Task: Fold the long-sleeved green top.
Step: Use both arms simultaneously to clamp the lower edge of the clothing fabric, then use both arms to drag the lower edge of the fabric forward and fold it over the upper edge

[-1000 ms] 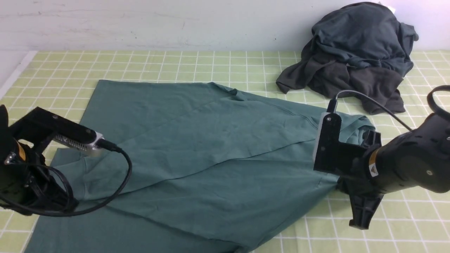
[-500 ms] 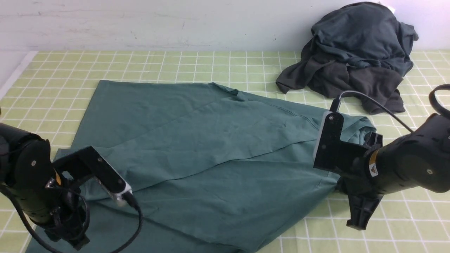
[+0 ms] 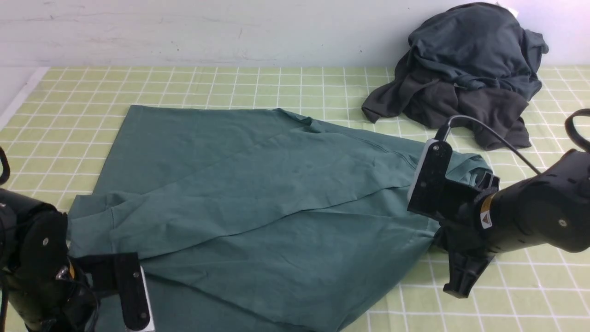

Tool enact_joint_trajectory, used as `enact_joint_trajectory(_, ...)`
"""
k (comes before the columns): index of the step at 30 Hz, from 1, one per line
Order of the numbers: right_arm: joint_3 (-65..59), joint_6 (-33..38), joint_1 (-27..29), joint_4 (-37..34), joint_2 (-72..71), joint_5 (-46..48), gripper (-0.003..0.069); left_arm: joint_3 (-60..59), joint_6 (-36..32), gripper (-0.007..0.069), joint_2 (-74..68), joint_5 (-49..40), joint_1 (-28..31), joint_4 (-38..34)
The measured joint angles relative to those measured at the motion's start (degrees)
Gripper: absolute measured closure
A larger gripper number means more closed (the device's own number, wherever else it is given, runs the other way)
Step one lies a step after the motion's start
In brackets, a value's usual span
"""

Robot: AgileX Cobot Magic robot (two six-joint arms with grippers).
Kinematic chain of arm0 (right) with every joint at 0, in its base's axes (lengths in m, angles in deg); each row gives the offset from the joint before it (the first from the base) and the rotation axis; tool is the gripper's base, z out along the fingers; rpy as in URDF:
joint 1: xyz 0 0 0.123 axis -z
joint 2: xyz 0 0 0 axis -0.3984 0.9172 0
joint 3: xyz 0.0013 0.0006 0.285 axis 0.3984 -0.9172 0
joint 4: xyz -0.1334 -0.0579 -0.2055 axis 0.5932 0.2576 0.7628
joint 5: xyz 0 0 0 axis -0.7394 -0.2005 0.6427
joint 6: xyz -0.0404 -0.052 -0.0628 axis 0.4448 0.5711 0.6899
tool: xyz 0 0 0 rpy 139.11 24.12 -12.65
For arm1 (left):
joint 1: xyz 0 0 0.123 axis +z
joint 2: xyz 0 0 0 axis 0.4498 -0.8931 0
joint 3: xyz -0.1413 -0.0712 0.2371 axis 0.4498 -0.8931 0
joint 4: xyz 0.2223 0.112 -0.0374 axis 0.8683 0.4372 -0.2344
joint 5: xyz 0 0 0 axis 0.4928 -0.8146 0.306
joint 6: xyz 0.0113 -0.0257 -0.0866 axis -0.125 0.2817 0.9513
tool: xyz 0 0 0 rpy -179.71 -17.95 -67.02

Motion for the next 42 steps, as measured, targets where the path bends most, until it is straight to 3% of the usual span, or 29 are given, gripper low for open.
enact_joint_trajectory(4, 0.0, -0.1, 0.0, 0.0, 0.0, -0.1, 0.0654, -2.6, -0.3, 0.0232, 0.3, 1.8, 0.0, 4.0)
enact_joint_trajectory(7, 0.0, -0.2, 0.0, -0.2, 0.0, -0.2, 0.0654, -3.1, 0.5, 0.0279, 0.6, 2.4, -0.1, 6.5)
enact_joint_trajectory(9, 0.0, -0.2, 0.0, -0.2, 0.0, -0.2, 0.0654, -3.2, 1.6, 0.0324, 0.7, 2.5, -0.1, 7.6)
enact_joint_trajectory(14, 0.0, -0.2, 0.0, -0.4, 0.0, -0.2, 0.0654, -3.6, 3.3, 0.0562, 2.3, 3.2, -0.1, 9.5)
enact_joint_trajectory(19, 0.0, -0.2, 0.0, -0.4, 0.0, -0.1, 0.0654, -3.6, 5.2, 0.0622, 5.8, 3.5, -0.1, 9.6)
enact_joint_trajectory(20, 0.0, -0.2, 0.0, -0.4, 0.0, 0.0, 0.0654, -3.4, 6.8, 0.0624, 6.9, 3.5, -0.1, 9.6)
enact_joint_trajectory(25, 0.0, -1.5, 0.0, -0.1, 0.0, 0.9, 0.0654, 3.0, 29.4, 0.0625, 12.6, 4.6, -0.1, 10.5)
enact_joint_trajectory(26, 0.0, -1.5, 0.0, 0.0, 0.0, 0.9, 0.0654, 3.4, 29.4, 0.0625, 12.7, 4.6, -0.1, 10.5)
enact_joint_trajectory(29, 0.7, -3.6, 0.1, 2.8, 0.0, 1.4, 0.0654, 10.4, 41.5, 0.0625, 11.9, 5.7, -0.1, 11.8)
enact_joint_trajectory(36, 8.7, -7.7, 5.0, 5.6, 1.0, 1.8, 0.0654, 21.1, 53.6, 0.0625, 3.1, 12.2, -0.1, 19.3)
enact_joint_trajectory(38, 14.5, -7.7, 7.9, 6.0, 4.0, 1.4, 0.0654, 26.9, 59.9, 0.0625, -3.3, 16.2, -0.1, 23.8)
enact_joint_trajectory(42, 23.2, -7.7, 10.5, 6.1, 9.7, 1.0, 0.0654, 35.7, 66.0, 0.0625, -12.3, 18.4, -0.1, 28.2)
